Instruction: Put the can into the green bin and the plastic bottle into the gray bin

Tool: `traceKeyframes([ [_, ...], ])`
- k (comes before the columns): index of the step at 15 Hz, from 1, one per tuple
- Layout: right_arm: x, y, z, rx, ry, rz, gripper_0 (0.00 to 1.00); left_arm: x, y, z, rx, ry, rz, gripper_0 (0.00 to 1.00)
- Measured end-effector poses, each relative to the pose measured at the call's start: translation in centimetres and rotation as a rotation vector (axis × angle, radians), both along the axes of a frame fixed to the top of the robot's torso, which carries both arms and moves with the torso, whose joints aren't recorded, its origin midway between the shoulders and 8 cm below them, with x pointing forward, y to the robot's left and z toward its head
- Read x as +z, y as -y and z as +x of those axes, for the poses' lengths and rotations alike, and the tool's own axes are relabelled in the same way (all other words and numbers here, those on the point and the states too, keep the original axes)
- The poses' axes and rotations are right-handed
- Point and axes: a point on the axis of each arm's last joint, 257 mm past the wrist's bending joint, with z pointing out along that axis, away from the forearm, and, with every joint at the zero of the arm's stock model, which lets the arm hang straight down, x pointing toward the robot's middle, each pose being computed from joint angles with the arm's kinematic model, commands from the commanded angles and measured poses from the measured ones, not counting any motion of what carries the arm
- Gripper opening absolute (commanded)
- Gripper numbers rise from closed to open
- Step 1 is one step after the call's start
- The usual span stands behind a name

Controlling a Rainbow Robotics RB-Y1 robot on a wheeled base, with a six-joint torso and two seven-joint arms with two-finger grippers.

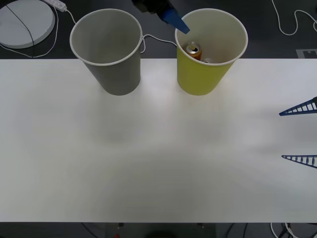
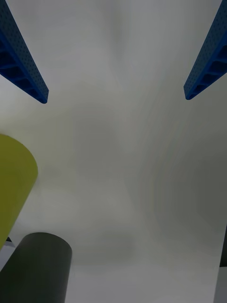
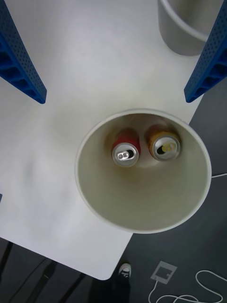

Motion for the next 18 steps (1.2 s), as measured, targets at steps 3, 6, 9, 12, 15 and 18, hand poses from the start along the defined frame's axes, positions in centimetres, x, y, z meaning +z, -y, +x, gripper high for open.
traceKeyframes([
  [3, 0.0, 0.0, 0.0, 0.0, 0.0, 0.0, 1.0, -0.7, -3.7, -1.4, -0.021, 0.013, 0.003, 1.0],
  [6, 0.0, 0.0, 0.0, 0.0, 0.0, 0.0, 1.0, -1.8, -6.7, -2.8, -0.03, 0.04, 0.009, 1.0],
  [9, 0.0, 0.0, 0.0, 0.0, 0.0, 0.0, 1.0, -3.2, -9.8, -4.0, -0.047, 0.074, 0.008, 1.0],
  [12, 0.0, 0.0, 0.0, 0.0, 0.0, 0.0, 1.0, -4.9, -13.0, -5.2, -0.09, 0.106, 0.032, 1.0],
  [15, 0.0, 0.0, 0.0, 0.0, 0.0, 0.0, 1.0, -7.0, -15.5, -6.5, -0.125, 0.14, 0.047, 1.0],
  [18, 0.0, 0.0, 0.0, 0.0, 0.0, 0.0, 1.0, -9.6, -17.6, -8.2, -0.164, 0.169, 0.053, 1.0],
])
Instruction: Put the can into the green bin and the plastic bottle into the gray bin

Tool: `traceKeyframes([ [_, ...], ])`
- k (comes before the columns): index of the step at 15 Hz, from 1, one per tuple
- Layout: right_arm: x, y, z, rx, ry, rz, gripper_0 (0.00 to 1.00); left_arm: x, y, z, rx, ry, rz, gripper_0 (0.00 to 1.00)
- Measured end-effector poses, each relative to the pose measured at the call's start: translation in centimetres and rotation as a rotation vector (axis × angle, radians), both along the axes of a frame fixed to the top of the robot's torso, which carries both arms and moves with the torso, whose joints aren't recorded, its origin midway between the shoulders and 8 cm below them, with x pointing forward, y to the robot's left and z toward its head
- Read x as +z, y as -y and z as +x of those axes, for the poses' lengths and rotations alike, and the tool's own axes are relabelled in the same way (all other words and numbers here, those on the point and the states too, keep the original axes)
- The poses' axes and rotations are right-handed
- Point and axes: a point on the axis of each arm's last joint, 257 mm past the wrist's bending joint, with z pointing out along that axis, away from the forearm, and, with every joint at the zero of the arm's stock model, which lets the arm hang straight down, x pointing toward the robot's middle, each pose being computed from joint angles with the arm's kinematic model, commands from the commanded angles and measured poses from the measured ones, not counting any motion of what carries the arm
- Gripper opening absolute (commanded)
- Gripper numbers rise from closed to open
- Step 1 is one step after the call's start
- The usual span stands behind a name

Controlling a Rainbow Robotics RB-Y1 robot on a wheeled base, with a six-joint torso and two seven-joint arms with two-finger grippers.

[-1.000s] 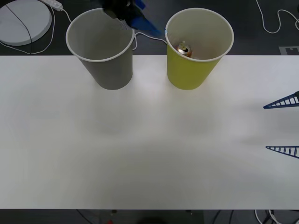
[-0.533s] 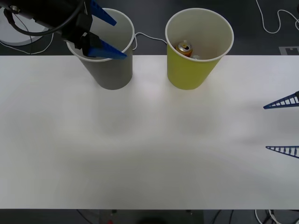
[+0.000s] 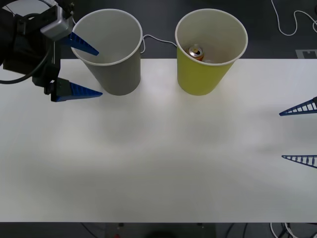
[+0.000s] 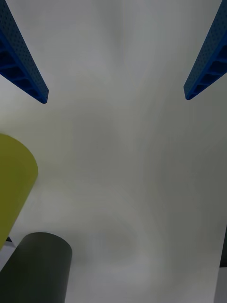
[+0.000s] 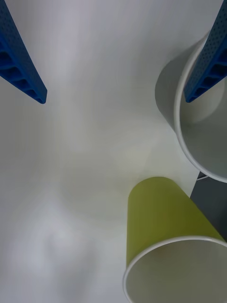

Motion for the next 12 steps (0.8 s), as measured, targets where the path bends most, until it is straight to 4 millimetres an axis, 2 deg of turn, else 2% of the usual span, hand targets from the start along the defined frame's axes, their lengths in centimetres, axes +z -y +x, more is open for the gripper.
traceKeyframes([
  [7, 0.0, 0.0, 0.0, 0.0, 0.0, 0.0, 1.0, -5.2, -3.9, -4.8, -0.096, 0.063, 0.052, 1.0],
  [12, 0.0, 0.0, 0.0, 0.0, 0.0, 0.0, 1.0, -8.0, -5.8, -6.4, -0.147, 0.083, 0.086, 1.0],
])
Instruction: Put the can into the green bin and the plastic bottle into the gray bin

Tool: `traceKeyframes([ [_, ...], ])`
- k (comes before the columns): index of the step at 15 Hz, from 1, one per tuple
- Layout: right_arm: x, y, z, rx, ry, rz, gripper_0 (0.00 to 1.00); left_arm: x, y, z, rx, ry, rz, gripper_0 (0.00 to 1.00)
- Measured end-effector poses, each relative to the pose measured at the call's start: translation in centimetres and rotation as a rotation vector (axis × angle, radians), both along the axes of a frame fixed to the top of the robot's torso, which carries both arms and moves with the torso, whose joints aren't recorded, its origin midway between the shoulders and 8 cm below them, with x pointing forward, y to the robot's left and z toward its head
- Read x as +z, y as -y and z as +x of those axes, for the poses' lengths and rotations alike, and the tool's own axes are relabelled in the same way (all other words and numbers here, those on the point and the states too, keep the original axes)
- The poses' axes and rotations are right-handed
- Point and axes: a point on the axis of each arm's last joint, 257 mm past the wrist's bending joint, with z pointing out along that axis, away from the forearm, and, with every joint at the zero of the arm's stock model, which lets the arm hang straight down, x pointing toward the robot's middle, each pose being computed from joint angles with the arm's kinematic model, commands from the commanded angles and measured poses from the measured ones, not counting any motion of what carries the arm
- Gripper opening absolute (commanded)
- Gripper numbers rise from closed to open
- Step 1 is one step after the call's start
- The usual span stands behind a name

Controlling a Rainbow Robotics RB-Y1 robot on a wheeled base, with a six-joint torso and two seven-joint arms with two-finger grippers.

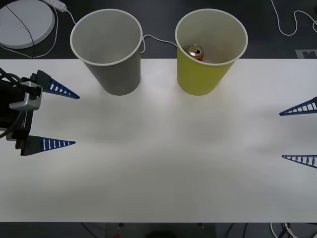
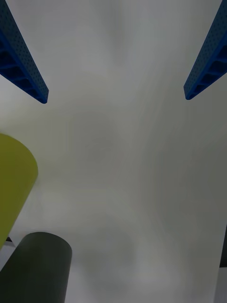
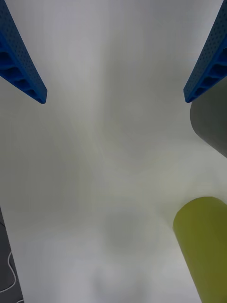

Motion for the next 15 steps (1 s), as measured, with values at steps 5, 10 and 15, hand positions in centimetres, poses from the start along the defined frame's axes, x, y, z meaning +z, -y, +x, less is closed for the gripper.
traceKeyframes([
  [5, 0.0, 0.0, 0.0, 0.0, 0.0, 0.0, 1.0, -1.5, -0.8, -0.5, 0.024, -0.005, -0.026, 1.0],
  [10, 0.0, 0.0, 0.0, 0.0, 0.0, 0.0, 1.0, -2.1, -0.9, -0.2, 0.043, -0.007, -0.026, 1.0],
  [15, 0.0, 0.0, 0.0, 0.0, 0.0, 0.0, 1.0, -2.2, -1.1, -0.1, 0.048, -0.004, -0.019, 1.0],
])
